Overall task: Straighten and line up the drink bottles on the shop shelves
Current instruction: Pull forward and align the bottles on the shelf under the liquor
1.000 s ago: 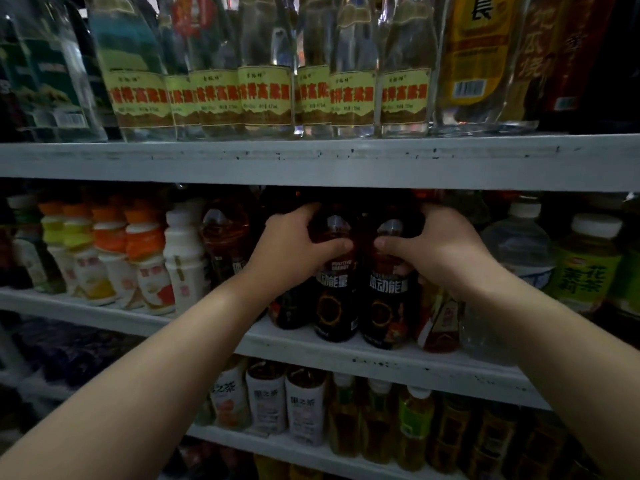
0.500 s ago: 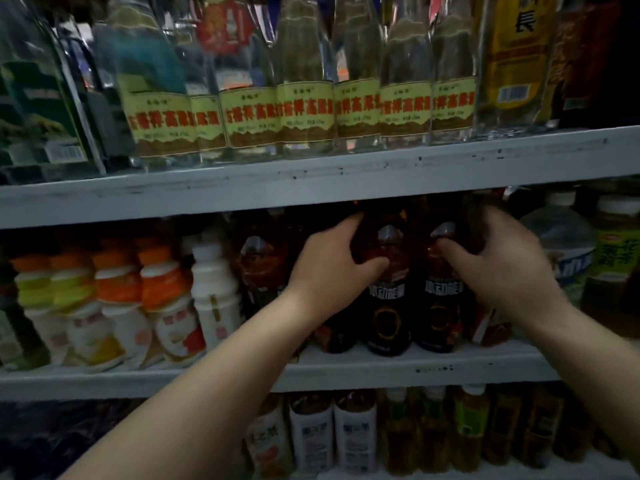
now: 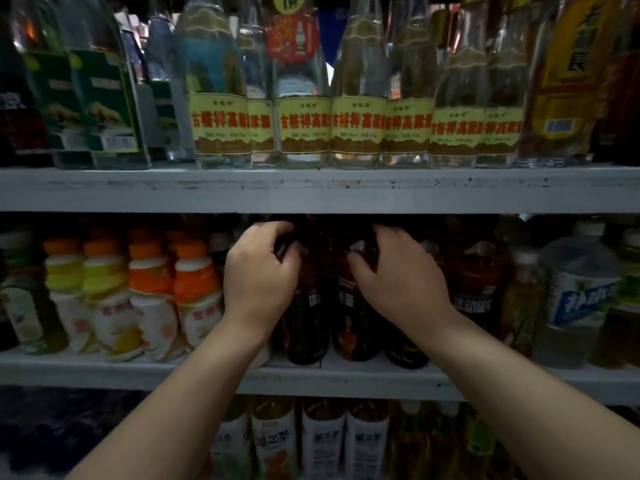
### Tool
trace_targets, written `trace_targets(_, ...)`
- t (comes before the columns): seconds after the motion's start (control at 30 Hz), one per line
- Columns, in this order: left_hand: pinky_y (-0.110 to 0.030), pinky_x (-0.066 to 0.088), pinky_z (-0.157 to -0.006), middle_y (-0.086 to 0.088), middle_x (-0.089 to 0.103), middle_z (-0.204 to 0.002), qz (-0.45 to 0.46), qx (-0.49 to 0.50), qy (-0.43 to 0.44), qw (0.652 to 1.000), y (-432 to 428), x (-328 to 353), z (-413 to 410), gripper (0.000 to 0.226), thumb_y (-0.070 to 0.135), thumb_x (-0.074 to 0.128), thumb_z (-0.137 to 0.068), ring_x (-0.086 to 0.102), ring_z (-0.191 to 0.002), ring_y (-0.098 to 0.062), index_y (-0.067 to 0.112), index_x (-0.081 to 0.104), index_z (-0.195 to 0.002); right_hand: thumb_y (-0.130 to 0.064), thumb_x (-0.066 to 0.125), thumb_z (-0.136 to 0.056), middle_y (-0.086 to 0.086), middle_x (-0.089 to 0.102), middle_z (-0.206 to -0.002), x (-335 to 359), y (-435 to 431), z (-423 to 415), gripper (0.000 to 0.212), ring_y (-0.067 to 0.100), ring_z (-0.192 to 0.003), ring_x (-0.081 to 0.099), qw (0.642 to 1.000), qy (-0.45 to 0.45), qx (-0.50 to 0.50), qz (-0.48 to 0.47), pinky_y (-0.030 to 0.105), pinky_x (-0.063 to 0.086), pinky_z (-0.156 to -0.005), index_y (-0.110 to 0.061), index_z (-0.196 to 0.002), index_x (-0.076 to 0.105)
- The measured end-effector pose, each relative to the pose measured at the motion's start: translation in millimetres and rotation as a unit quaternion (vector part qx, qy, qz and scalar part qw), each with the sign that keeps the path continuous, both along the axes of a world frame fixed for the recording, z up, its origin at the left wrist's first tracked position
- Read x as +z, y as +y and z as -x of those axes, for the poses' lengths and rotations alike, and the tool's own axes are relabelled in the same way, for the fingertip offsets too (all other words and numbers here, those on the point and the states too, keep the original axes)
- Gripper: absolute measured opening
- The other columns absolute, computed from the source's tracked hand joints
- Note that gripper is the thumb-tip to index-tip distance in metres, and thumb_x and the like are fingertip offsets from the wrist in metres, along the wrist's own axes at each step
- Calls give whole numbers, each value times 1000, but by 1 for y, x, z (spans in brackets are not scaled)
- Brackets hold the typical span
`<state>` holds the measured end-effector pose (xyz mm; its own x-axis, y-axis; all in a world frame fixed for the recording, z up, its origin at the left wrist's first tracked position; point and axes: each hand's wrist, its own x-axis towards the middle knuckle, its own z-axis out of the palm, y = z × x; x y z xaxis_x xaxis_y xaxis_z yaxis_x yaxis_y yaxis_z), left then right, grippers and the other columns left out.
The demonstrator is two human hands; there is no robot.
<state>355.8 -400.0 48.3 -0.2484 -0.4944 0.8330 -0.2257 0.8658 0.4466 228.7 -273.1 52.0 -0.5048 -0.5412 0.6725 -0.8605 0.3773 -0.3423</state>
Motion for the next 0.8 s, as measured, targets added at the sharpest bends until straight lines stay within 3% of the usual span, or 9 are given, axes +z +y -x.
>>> trace_targets(0.07,-22,40,-72,-4,63,-100,-36,41,-13,998,-7,2,1,32,32,71,-79,60,-94,-22,15,67,-106,-51,49,-88,1,53,-103,5,-13,-3,37,26,-91,59,1000,-7,-29,-4,34,45,-63,-21,-109,50)
trace_targets(0.2,-29,50,-66,-5,65,-97,-125,89,-83,985,-17,3,4,76,76,59,-60,62,-90,-25,18,62,-109,-57,58,-82,7,53,-114,4,-27,-5,61,32,-99,59,998,-46,-46,-3,36,45,-67,-16,-123,38)
trace_targets(0.3,-31,54,-59,-4,67,-91,-104,116,-148,977,-13,0,10,87,86,58,-50,65,-82,-24,19,61,-105,-57,66,-76,8,51,-116,1,-28,-5,71,34,-99,60,998,-44,-47,-8,40,50,-69,-14,-123,34)
trace_targets(0.43,-21,42,-60,1,68,-99,-85,67,-142,984,-19,-1,9,73,71,74,-54,64,-88,-19,23,62,-108,-52,72,-72,5,58,-110,3,-25,3,67,30,-97,60,997,-68,-35,-3,40,53,-72,-17,-118,38)
trace_targets(0.57,-6,40,-52,20,64,-82,-161,-37,-153,974,-28,11,0,50,54,83,-57,58,-72,4,33,65,-98,-43,74,-72,-2,64,-98,6,-22,12,57,22,-89,63,993,-118,24,2,39,55,-72,-19,-113,42)
trace_targets(0.63,-19,53,-55,17,66,-81,-212,-91,-160,960,-31,15,-3,40,42,85,-62,65,-69,-3,32,64,-95,-36,75,-72,-4,65,-94,9,-19,16,52,18,-87,62,989,-136,53,6,30,52,-67,-19,-111,46)
trace_targets(0.7,-30,56,-49,5,70,-81,-264,-158,-178,935,-30,21,-9,33,28,82,-71,68,-62,-12,28,63,-97,-29,77,-73,-6,64,-93,13,-17,18,44,14,-87,61,984,-157,82,2,24,48,-65,-21,-107,50)
trace_targets(0.8,-22,49,-45,-5,70,-84,-288,-218,-226,905,-28,28,-12,27,18,74,-80,63,-54,-9,28,59,-99,-23,74,-76,-6,62,-91,20,-16,21,34,14,-86,59,967,-218,130,0,31,52,-72,-27,-102,53)
